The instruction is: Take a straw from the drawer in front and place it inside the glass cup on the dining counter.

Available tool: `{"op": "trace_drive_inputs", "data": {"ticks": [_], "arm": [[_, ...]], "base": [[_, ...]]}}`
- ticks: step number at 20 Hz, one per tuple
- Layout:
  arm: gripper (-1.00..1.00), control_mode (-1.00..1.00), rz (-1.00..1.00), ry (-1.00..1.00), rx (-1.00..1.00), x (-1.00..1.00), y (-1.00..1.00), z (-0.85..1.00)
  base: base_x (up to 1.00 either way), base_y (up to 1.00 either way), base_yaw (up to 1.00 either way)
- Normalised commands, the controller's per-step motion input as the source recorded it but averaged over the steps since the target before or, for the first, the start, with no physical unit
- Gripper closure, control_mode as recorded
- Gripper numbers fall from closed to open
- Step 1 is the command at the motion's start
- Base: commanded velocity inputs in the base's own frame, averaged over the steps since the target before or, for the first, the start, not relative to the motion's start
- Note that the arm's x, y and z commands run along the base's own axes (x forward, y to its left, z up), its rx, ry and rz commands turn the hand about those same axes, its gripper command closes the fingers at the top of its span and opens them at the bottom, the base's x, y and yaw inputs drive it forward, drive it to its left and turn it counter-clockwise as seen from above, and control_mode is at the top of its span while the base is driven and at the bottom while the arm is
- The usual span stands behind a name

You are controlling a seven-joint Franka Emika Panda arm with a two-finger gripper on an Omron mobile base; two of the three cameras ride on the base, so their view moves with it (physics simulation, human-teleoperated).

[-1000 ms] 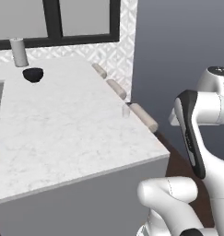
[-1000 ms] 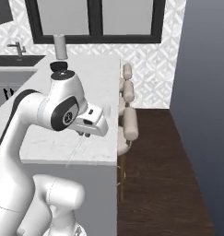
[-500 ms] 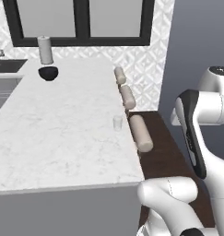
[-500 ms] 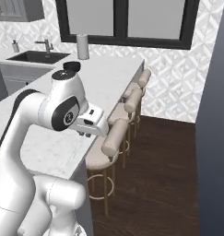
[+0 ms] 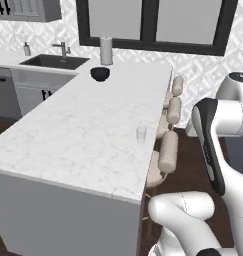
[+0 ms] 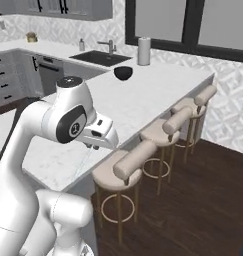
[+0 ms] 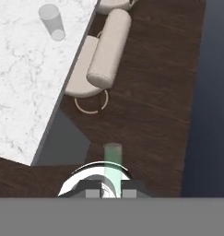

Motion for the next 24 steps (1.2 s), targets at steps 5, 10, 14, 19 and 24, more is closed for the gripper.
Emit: {"op": "trace_drive_inputs", "data": {"ticks": [5,10,14,19,24], "arm": [[1.00,1.00,0.00,0.00,0.00,0.00,0.00,0.00],[1.00,1.00,0.00,0.00,0.00,0.00,0.00,0.00],[1.00,1.00,0.00,0.00,0.00,0.00,0.00,0.00],[1.00,1.00,0.00,0.00,0.00,0.00,0.00,0.00],[1.00,1.00,0.00,0.00,0.00,0.00,0.00,0.00]], "base": [[0.15,-0.68,0.61],[0.08,-0.76,0.59],[0.00,-0.85,0.56],[0.00,-0.87,0.55],[0.00,-0.78,0.59]]}}
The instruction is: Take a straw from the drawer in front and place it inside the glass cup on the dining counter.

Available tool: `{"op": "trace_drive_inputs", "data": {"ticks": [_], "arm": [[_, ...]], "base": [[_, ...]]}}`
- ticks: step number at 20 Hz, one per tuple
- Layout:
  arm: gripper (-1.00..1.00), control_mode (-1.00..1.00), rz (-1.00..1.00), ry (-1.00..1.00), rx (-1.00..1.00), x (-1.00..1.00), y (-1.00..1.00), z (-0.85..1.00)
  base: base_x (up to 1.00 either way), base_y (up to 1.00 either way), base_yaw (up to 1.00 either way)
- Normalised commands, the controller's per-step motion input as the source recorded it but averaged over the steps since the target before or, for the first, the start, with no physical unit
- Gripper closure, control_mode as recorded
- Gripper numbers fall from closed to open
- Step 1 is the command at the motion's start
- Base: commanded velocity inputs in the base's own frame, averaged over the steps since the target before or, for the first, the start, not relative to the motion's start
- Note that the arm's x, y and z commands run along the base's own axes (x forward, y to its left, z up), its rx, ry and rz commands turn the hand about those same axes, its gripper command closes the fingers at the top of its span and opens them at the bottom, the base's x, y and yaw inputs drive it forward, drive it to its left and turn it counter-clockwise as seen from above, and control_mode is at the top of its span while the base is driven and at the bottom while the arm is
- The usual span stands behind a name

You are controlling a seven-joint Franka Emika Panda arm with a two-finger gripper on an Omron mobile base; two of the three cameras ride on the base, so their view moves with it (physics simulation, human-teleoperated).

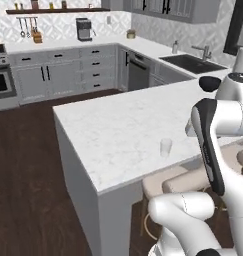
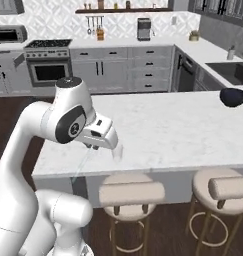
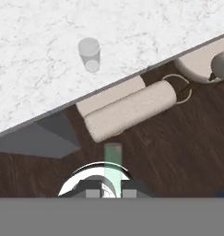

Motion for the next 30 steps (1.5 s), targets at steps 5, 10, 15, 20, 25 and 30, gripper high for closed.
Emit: {"op": "trace_drive_inputs", "data": {"ticks": [5,10,15,20,25,30], "arm": [[1.00,1.00,0.00,0.00,0.00,0.00,0.00,0.00],[1.00,1.00,0.00,0.00,0.00,0.00,0.00,0.00],[1.00,1.00,0.00,0.00,0.00,0.00,0.00,0.00],[1.00,-1.00,0.15,0.00,0.17,0.65,-0.01,0.02],[1.00,-1.00,0.20,-0.15,0.31,0.22,-0.02,0.15],[1.00,-1.00,0.33,-0.31,0.35,0.00,0.00,0.00]], "base": [[0.00,-0.77,0.59],[0.03,-0.82,0.57],[0.68,-0.46,0.38],[0.17,-0.02,0.05],[0.00,0.00,0.00],[0.00,0.00,0.00]]}}
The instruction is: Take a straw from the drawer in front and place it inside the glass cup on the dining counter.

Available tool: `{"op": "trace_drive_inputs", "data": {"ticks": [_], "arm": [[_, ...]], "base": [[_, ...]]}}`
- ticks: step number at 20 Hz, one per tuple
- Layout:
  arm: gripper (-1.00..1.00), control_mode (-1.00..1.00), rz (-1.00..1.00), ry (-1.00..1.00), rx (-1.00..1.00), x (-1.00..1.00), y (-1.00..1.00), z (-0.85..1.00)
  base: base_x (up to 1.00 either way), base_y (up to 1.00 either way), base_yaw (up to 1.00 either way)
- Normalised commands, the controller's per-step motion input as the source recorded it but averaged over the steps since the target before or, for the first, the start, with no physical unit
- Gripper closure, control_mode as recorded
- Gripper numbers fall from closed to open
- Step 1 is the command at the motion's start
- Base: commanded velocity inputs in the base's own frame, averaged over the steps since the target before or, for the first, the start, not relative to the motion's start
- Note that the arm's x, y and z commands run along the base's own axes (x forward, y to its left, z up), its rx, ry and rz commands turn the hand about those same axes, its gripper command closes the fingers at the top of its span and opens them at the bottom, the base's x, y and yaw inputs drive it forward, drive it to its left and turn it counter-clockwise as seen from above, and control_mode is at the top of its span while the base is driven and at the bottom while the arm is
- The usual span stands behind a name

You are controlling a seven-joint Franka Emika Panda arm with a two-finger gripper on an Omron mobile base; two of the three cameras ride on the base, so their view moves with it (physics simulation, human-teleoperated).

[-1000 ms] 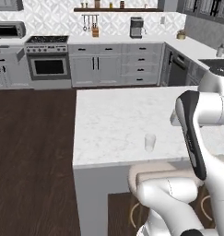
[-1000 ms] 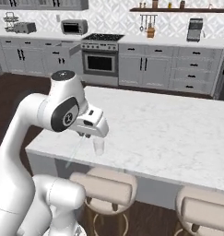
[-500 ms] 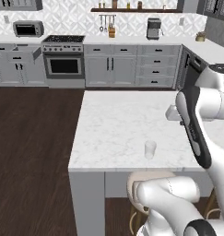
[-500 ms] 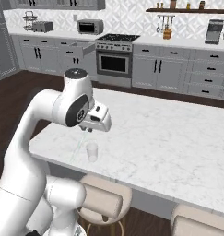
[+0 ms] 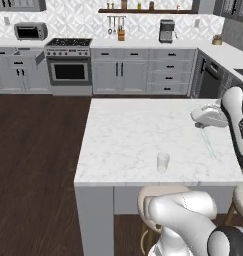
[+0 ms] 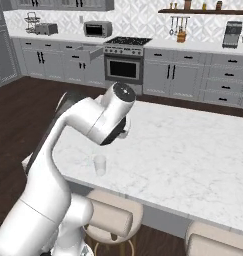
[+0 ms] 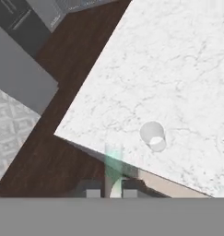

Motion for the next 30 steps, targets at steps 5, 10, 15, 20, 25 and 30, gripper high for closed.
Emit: {"op": "trace_drive_inputs", "data": {"ticks": [5,10,15,20,25,30], "arm": [[1.00,-1.00,0.33,-0.40,0.34,0.00,0.01,0.00],[1.00,-1.00,0.27,-0.35,0.31,0.08,0.04,0.00],[1.00,-1.00,0.24,-0.18,0.19,0.48,0.33,-0.01],[1.00,-1.00,0.19,-0.14,0.04,0.77,0.19,-0.08],[1.00,-1.00,0.15,-0.24,0.00,0.36,0.00,-0.35],[1.00,-1.00,0.10,-0.32,-0.04,0.15,0.00,-0.42]], "base": [[0.00,0.00,0.00],[0.00,0.00,0.00],[0.00,0.00,0.00],[0.00,0.00,0.00],[0.00,0.00,0.00],[0.00,0.00,0.00]]}}
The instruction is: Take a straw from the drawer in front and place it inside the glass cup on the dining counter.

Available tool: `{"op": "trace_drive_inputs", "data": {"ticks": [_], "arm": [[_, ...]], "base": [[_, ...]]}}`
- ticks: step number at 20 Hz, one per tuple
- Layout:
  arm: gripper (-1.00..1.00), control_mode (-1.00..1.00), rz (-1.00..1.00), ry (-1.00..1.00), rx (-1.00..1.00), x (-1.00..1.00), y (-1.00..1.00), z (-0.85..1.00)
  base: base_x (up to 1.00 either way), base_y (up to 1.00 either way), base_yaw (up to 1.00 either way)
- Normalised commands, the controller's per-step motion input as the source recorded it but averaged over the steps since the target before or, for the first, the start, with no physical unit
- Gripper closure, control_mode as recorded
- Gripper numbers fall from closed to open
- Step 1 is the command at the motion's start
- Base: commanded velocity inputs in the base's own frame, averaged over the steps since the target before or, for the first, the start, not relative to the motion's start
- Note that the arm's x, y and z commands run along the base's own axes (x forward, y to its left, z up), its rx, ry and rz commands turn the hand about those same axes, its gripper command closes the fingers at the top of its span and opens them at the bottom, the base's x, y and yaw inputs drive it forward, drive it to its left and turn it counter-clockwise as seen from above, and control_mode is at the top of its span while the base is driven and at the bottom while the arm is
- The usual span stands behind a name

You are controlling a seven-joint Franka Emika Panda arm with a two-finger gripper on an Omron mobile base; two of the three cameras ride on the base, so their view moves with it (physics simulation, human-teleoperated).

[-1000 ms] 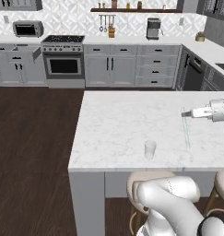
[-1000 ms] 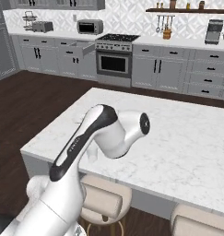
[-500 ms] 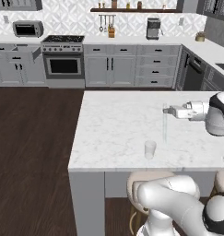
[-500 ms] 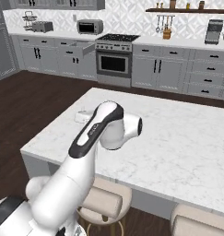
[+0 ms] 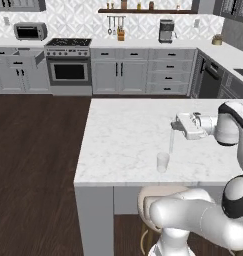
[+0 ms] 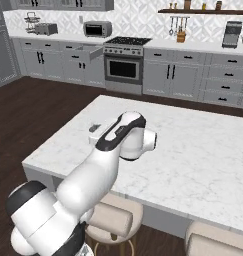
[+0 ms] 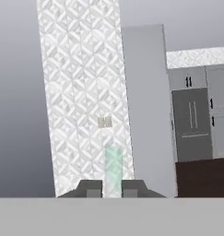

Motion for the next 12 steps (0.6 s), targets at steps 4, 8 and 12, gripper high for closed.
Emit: {"op": "trace_drive_inputs", "data": {"ticks": [4,8,12], "arm": [[1.00,-1.00,0.07,-0.20,-0.04,0.25,0.01,-0.36],[1.00,-1.00,0.04,-0.15,-0.04,0.30,0.01,-0.32],[1.00,-1.00,0.00,-0.05,-0.05,0.14,0.02,-0.30]], "base": [[0.00,0.00,0.00],[0.00,0.00,0.00],[0.00,0.00,0.00]]}}
